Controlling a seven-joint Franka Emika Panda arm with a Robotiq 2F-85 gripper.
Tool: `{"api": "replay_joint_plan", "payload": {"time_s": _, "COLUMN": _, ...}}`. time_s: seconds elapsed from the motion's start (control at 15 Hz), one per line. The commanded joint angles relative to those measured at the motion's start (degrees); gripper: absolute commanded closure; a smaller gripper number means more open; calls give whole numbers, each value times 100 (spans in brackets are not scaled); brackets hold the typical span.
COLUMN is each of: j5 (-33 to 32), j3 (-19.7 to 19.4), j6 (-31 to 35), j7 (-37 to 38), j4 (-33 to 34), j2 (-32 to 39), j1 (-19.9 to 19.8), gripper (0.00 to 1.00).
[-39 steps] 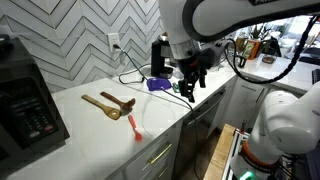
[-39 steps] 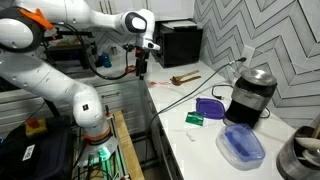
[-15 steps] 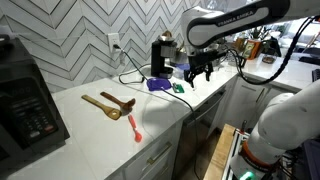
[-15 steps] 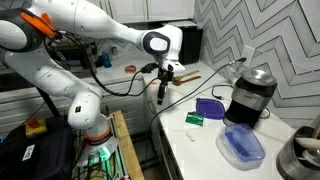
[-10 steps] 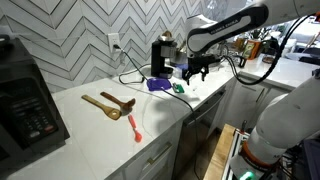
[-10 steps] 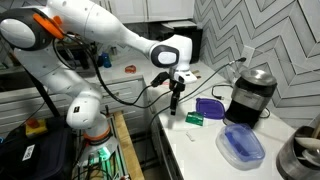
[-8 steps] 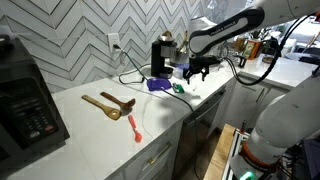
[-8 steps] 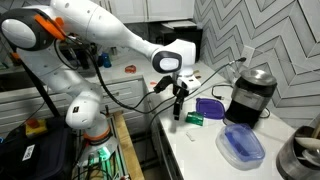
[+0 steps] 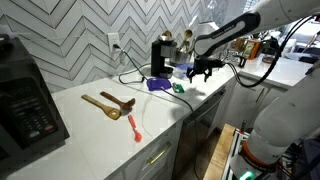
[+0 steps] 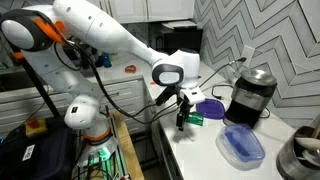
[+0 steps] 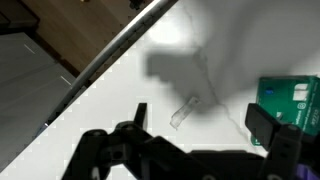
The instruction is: Pick up the small white object on the counter and put it inside the small green packet
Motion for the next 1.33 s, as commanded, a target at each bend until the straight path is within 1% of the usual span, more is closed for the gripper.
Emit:
{"api": "replay_joint_plan", "payload": {"time_s": 0.0, "j5": 12, "j3": 24, "j6": -18, "j7": -9, "j4": 12, "j2": 0, "j1": -23, "gripper": 0}}
{"api": "replay_joint_plan", "payload": {"time_s": 0.13, "j5": -36, "j3": 19, "j6": 52, "j7": 52, "j4": 55, "j2": 112, "j1": -54, "gripper": 0}}
{"api": "replay_joint_plan", "payload": {"time_s": 0.2, "j5": -73, "j3": 8, "j6": 115, "j7": 248, "j4": 118, "j2": 254, "j1": -120, "gripper": 0}}
{"api": "replay_joint_plan", "payload": {"time_s": 0.6, "j5": 282, "j3": -286, "j6": 129, "j7": 235, "j4": 433, "j2": 852, "j1": -159, "gripper": 0}}
{"api": "replay_joint_plan", "payload": {"time_s": 0.87, "j5": 685, "j3": -504, "j6": 294, "j7": 154, "j4": 604, "j2": 1195, "j1": -153, "gripper": 0}}
{"api": "replay_joint_plan", "payload": {"time_s": 1.07, "j5": 1043, "j3": -633, "j6": 485, "j7": 53, "j4": 686, "j2": 1383, "j1": -138, "gripper": 16}}
{"api": "replay_joint_plan", "payload": {"time_s": 1.2, "j5": 1251, "j3": -691, "j6": 630, "j7": -55, "j4": 714, "j2": 1474, "j1": -127, "gripper": 39}}
{"api": "replay_joint_plan", "payload": {"time_s": 1.27, "j5": 1326, "j3": -710, "j6": 714, "j7": -111, "j4": 717, "j2": 1512, "j1": -125, "gripper": 47}}
